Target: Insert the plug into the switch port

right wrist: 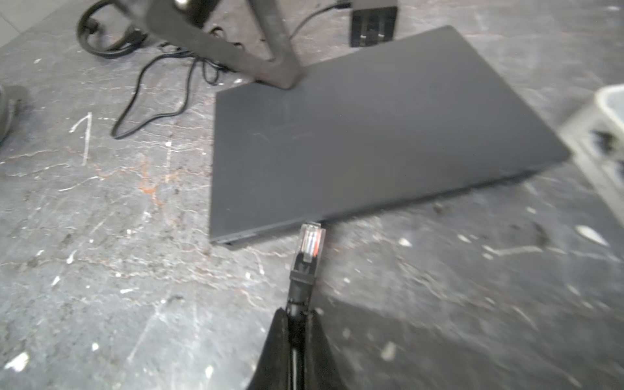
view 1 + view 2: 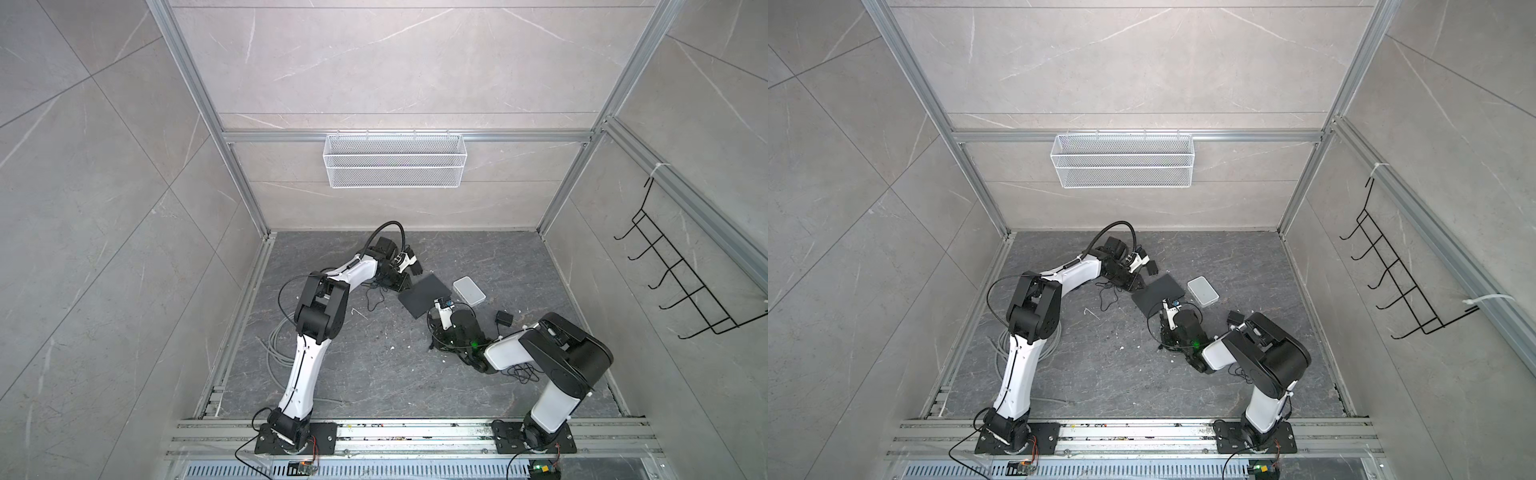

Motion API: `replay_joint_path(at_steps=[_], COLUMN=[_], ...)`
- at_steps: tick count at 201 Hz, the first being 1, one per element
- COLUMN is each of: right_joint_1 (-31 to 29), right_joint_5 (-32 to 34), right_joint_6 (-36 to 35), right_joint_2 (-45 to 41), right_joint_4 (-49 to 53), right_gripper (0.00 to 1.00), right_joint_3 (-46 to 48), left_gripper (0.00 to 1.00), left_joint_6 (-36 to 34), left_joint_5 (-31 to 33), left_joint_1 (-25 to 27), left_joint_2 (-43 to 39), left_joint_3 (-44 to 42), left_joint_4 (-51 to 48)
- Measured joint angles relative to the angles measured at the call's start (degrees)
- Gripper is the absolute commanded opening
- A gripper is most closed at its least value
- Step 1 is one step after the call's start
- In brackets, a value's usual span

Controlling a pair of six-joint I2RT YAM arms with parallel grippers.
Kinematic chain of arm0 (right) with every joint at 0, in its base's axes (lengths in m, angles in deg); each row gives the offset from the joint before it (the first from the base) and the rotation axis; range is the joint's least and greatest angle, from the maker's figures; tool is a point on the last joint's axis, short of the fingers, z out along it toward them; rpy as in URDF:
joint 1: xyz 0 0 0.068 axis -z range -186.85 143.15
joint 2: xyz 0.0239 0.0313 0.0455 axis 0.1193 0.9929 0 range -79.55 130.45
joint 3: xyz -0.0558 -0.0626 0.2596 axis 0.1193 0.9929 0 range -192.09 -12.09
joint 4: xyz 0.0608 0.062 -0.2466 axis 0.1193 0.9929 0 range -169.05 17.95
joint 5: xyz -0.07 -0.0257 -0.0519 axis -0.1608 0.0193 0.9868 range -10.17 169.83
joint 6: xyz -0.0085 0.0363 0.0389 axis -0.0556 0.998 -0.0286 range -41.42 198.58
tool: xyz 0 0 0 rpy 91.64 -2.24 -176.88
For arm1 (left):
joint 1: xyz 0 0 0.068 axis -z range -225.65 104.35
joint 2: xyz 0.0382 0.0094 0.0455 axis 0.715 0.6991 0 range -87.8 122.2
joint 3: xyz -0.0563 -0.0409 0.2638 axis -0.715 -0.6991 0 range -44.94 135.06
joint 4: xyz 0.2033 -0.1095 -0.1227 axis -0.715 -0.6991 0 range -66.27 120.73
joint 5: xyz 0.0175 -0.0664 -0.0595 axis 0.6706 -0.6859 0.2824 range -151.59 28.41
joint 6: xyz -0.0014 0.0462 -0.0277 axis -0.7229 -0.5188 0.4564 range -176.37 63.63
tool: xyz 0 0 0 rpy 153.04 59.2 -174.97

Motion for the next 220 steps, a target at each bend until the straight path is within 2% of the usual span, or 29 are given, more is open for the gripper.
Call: replay_joint_path(at_steps=[19, 54, 92, 125, 194, 220], right_joint_1=[0.4, 0.5, 0.7, 0.7, 0.7, 0.8], right_joint_5=[0.0, -1.3, -6.6, -10.6, -12.6, -13.8], right_joint_6=[0.6, 0.6, 0.4, -0.1, -0.2, -0.5], right_joint_2=[-3.8, -12.2, -20.4, -21.7, -18.8, -21.8], right_joint_4=[4.3, 14.7, 24.0, 28.7, 29.2, 29.6], right_gripper=[0.00, 0.00, 0.00, 0.00, 0.00, 0.00], right_joint_3=[0.6, 1.0, 0.7, 0.1, -0.2, -0.2], left_gripper=[0.33, 0.34, 0.37, 0.38, 0.36, 0.37], left_joint_6=[2.7, 7.1, 12.7, 17.4, 17.6, 18.1], left_joint_5=[-1.9, -5.3, -8.1, -6.7, -3.1, -5.1], left_joint_1=[0.1, 0.7, 0.7, 0.5, 0.0, -0.2], left_joint_2=[0.0, -0.2, -6.2, -11.3, -8.5, -8.8], left_joint_3=[0.9, 1.4, -7.1, -12.3, -7.4, -7.5], left_joint_4=[-4.5, -11.1, -8.7, -6.2, -4.2, -4.1])
